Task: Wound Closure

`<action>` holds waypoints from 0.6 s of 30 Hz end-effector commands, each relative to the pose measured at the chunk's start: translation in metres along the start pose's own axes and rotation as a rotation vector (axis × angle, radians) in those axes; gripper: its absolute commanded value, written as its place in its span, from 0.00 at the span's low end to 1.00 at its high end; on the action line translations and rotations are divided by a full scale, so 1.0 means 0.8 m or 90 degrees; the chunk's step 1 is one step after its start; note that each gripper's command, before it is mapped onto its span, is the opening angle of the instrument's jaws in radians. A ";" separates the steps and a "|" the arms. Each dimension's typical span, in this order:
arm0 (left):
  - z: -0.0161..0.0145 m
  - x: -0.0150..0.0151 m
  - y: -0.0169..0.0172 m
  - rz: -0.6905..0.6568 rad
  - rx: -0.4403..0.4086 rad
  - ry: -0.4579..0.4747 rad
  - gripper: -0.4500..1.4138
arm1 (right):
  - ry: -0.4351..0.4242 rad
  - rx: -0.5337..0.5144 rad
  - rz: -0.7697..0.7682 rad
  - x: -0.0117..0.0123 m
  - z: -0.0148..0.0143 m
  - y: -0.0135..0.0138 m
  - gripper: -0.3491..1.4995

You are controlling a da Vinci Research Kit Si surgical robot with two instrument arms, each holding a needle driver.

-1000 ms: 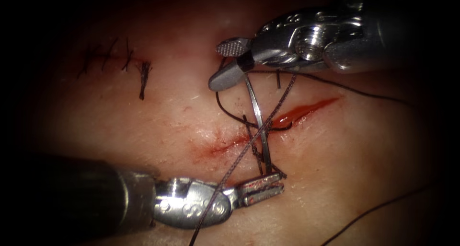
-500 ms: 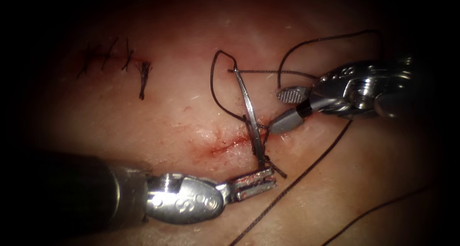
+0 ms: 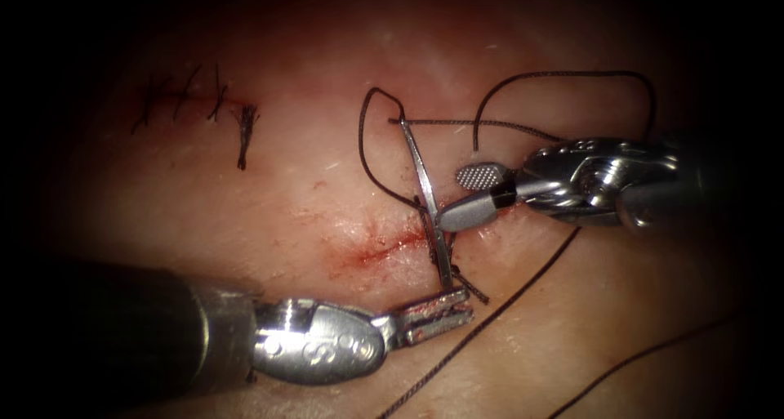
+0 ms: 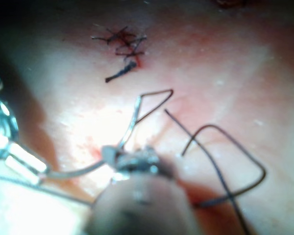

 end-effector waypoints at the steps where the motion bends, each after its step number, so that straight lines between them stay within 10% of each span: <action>1: 0.0006 -0.0003 0.0014 -0.002 -0.002 0.001 0.00 | 0.003 0.006 0.008 0.0000 0.0008 0.0006 0.83; 18: 0.0014 0.0006 0.0016 0.003 -0.004 -0.002 0.00 | 0.036 0.126 0.079 -0.0001 0.0029 0.0013 0.76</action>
